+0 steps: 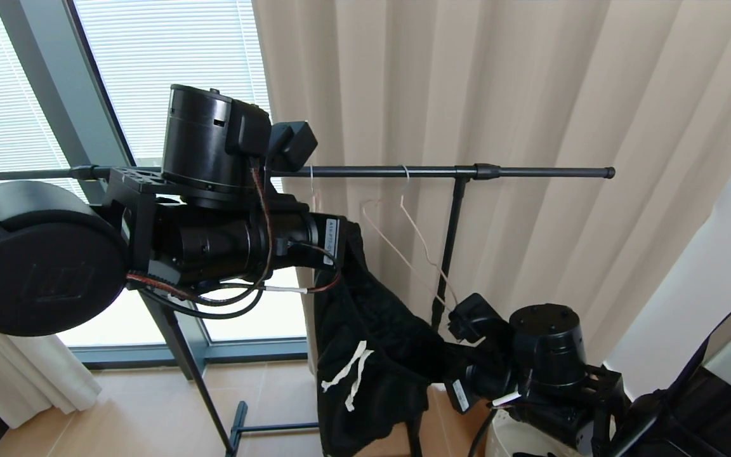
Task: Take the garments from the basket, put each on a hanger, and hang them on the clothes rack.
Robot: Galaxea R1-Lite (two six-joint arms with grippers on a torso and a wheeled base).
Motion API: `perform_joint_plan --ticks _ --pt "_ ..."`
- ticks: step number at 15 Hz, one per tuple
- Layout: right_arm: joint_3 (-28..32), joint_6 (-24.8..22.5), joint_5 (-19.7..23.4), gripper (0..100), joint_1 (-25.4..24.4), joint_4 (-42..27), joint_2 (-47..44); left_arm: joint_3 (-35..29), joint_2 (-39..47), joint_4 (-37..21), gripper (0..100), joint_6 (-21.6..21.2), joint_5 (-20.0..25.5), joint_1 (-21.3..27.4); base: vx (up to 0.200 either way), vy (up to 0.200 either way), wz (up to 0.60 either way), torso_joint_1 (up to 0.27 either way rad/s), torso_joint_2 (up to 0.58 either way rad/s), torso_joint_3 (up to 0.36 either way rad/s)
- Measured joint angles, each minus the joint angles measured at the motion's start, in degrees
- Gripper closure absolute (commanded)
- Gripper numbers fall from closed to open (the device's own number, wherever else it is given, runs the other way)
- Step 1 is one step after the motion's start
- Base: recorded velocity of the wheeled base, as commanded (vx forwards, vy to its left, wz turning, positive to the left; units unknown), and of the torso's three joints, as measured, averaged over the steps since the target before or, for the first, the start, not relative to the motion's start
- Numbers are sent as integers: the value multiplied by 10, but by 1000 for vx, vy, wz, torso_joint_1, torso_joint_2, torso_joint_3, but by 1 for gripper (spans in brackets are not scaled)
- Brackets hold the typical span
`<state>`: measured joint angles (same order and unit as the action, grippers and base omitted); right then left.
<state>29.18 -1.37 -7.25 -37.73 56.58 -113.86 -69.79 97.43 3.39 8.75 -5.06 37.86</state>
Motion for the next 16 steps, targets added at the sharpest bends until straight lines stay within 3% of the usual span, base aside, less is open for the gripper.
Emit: perform_joint_plan --ticks 4,7,10,13,15,16 --pt "5 -2 -9 100 29 -10 49 66 -30 0 100 -27 38 -10 0 0 0 0 0 0" --pt "11 -2 -46 100 34 -20 88 127 -46 2 100 -49 43 -13 0 0 0 0 0 0" --pt "42 -3 -97 100 34 -56 104 154 -50 4 100 -52 45 -12 0 0 0 0 0 0" --pt "80 -1 -185 100 28 -73 109 184 -51 13 100 -53 45 0 0 0 0 0 0 0" --pt "92 0 -207 100 20 -73 110 200 -51 18 100 -53 45 2 0 0 0 0 0 0" --pt "96 1 -211 100 17 -73 109 209 -50 29 0 -53 45 3 0 0 0 0 0 0"
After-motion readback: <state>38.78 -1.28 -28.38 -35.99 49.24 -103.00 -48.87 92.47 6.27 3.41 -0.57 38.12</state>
